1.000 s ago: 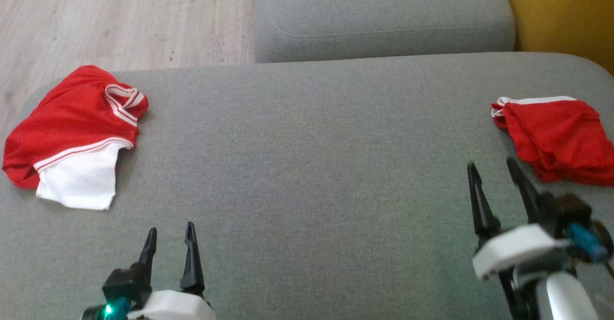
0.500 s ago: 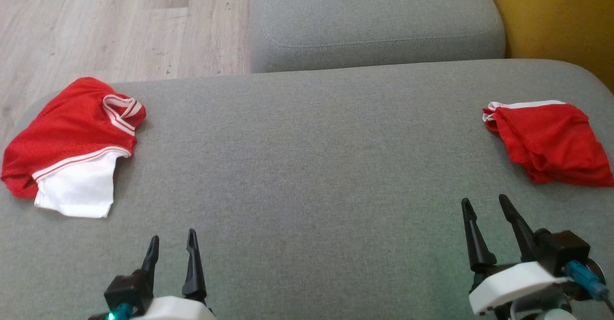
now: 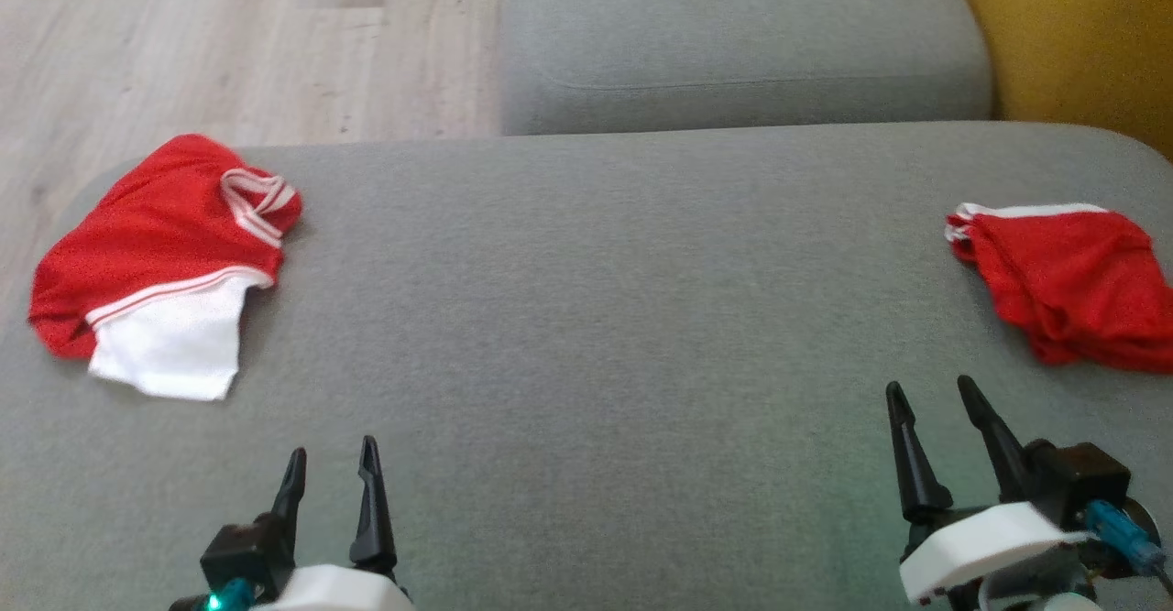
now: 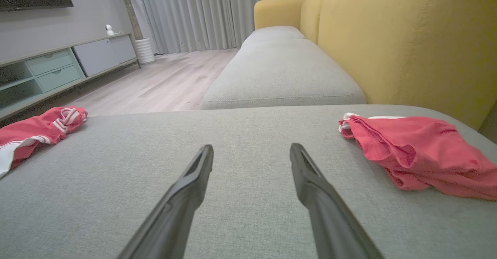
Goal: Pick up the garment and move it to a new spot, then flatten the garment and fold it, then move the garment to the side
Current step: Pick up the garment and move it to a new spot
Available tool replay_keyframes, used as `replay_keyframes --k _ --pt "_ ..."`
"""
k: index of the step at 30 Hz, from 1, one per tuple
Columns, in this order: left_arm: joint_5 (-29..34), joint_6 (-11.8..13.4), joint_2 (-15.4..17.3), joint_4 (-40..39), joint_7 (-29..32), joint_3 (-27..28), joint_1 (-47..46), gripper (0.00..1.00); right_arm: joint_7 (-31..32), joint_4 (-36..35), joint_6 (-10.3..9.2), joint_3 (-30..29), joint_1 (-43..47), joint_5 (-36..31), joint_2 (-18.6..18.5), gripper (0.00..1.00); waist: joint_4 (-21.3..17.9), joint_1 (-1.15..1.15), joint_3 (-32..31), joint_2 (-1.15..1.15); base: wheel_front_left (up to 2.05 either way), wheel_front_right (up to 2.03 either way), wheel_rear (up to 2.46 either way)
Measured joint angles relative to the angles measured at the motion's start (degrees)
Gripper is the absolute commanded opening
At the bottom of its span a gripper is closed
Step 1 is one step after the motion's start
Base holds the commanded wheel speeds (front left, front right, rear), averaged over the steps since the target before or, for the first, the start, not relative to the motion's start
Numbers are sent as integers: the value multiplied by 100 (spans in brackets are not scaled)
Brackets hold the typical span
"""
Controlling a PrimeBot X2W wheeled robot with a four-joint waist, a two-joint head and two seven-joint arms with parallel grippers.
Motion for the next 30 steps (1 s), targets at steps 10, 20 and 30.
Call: replay_keyframes --k 10,20,30 --pt "48 30 81 -115 8 9 -58 100 8 -46 0 -11 -1 -15 2 100 998 0 24 0 0 0 0" --pt "76 176 305 -367 9 155 -37 100 -63 89 0 111 -10 79 8 100 2208 0 14 0 0 0 0" --pt "74 303 477 -672 8 358 134 100 -70 176 0 312 -196 78 12 100 2641 0 62 0 0 0 0"
